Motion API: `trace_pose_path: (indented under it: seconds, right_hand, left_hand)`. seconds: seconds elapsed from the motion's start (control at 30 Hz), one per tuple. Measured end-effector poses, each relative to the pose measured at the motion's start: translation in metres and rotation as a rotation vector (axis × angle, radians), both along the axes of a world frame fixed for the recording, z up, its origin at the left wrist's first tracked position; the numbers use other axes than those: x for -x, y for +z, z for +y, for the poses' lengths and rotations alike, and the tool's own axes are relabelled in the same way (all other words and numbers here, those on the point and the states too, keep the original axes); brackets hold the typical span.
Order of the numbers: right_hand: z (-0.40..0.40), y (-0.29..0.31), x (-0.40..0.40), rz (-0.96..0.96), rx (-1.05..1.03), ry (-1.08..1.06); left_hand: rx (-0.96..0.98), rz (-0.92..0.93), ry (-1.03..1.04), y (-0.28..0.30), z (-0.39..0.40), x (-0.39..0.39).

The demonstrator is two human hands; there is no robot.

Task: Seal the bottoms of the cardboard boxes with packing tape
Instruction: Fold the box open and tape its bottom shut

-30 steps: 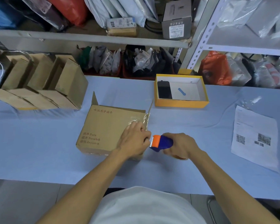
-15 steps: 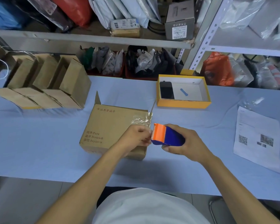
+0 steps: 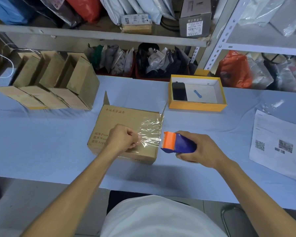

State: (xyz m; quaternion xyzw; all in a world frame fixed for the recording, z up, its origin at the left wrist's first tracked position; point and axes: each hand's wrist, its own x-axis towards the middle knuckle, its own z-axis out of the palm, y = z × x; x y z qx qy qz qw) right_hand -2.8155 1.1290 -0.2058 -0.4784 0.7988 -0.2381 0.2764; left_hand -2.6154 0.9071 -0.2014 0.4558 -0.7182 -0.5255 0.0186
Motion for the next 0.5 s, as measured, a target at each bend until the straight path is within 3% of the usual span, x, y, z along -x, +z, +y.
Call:
trace_pose_path:
  seconds: [0.2,0.3,0.37,0.43,0.5]
  right_hand:
    - [-0.003,-0.014,-0.013,0.043,-0.1,0.039]
    - [-0.005,-0.023,-0.019,0.007,-0.116,0.022]
    - [-0.006,-0.025,-0.018,-0.01,-0.111,0.009]
    - [-0.006,-0.024,-0.019,-0.006,-0.108,0.009]
    - [-0.006,-0.024,-0.02,-0.001,-0.113,0.009]
  left_hand:
    - [0.346,-0.235,-0.108,-0.006,0.008,0.0]
    - [0.687,-0.509,-0.26,-0.004,0.009,0.009]
    - [0.777,-0.586,-0.291,0.001,0.008,0.013]
    - [0.717,-0.448,-0.313,-0.002,0.015,0.017]
    - [0.5,-0.14,-0.348,-0.009,0.031,0.018]
